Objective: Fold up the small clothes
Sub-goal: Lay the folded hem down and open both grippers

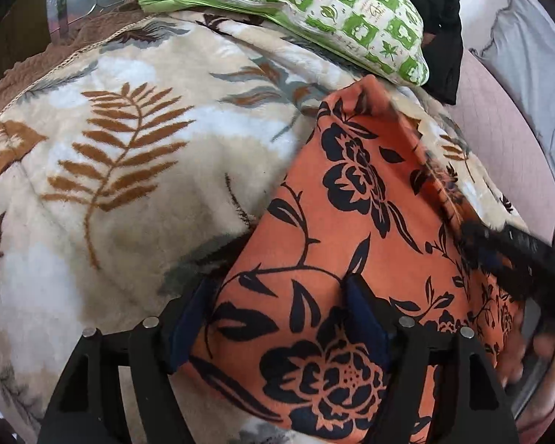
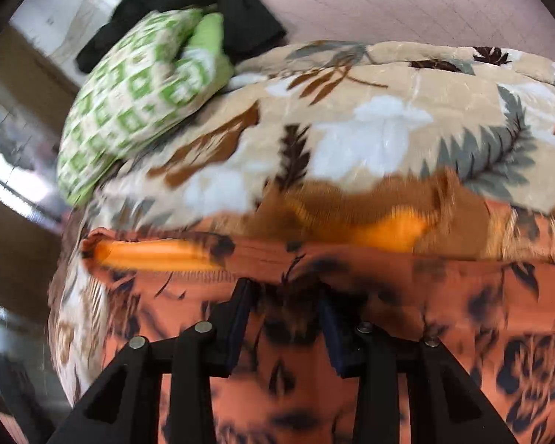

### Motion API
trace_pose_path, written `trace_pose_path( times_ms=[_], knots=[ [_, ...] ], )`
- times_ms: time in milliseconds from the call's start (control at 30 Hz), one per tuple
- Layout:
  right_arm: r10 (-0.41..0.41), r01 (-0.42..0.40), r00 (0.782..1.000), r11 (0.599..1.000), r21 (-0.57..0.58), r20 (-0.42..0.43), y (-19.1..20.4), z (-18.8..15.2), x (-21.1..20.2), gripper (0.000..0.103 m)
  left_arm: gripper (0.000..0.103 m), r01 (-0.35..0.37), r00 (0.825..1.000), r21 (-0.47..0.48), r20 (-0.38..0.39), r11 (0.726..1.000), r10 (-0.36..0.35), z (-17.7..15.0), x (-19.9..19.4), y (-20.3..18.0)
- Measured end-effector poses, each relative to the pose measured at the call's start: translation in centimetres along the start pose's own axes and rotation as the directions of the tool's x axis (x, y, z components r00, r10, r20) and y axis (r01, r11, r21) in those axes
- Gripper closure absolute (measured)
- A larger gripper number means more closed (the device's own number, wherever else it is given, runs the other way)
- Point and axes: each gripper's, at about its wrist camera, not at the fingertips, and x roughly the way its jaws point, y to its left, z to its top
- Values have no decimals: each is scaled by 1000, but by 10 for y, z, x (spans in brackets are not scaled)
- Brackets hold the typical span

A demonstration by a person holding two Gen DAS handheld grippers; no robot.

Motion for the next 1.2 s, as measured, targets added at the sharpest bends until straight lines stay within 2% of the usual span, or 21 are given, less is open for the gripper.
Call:
trace_pose_path(
  times_ms=[167,267,400,533,733,900,1033,1200],
  knots=[
    [-11,6,998,998,70,62,-3,28,3,63,24,17,1000,-19,-6,1000,-17,7,3,1],
    [-6,2,993,999,33,114,14,31,-11,63,24,35,999,-45,-14,998,-36,10,4,4],
    [136,-131,989,989,-65,66,53,16,-24,63,24,30,1000,-66,0,997,-30,12,-1,9],
    [185,-185,983,977,-106,-7,88,7,-6,63,24,39,999,-70,1,997,-39,12,-3,15],
    [164,-167,984,985,-40,-72,100,13,53,63,24,56,998,-67,-14,996,-57,13,-1,20],
    [148,-148,988,989,0,-32,95,32,76,63,24,29,1000,-10,-11,1000,-29,17,1,11],
    [143,-144,990,989,42,19,86,43,67,63,24,-9,1000,58,14,998,9,17,-1,3],
    [78,-77,991,997,-14,105,65,33,9,63,24,-76,996,130,55,989,69,13,-5,-9]
  ],
)
